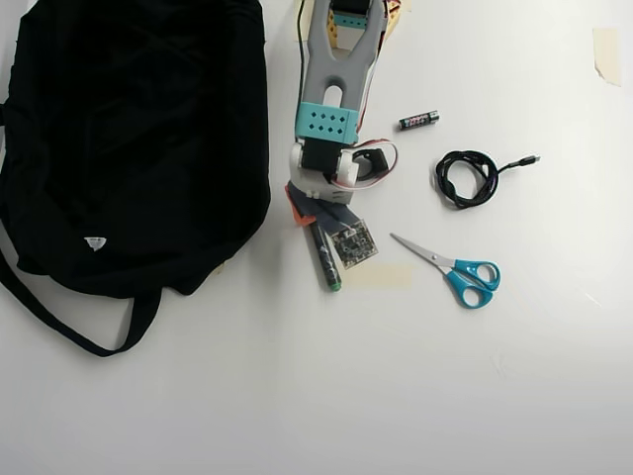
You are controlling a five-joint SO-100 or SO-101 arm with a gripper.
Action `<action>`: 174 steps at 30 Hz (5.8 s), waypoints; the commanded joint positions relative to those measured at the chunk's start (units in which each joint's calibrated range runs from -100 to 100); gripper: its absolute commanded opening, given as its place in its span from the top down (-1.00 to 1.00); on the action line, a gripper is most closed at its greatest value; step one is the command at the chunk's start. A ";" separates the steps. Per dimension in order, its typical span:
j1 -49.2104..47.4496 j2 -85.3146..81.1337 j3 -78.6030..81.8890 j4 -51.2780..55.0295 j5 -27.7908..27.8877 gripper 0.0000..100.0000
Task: Put the green marker into the black bag
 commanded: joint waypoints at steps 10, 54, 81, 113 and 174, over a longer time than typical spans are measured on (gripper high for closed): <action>-0.39 -0.63 -0.06 -0.79 -0.12 0.83; -0.46 -1.22 -10.66 7.83 -0.85 0.95; -0.99 -1.30 -35.64 28.07 -3.58 0.95; 0.81 -6.44 -40.76 30.48 -10.29 0.95; 8.06 -50.51 29.59 -26.89 -22.04 0.96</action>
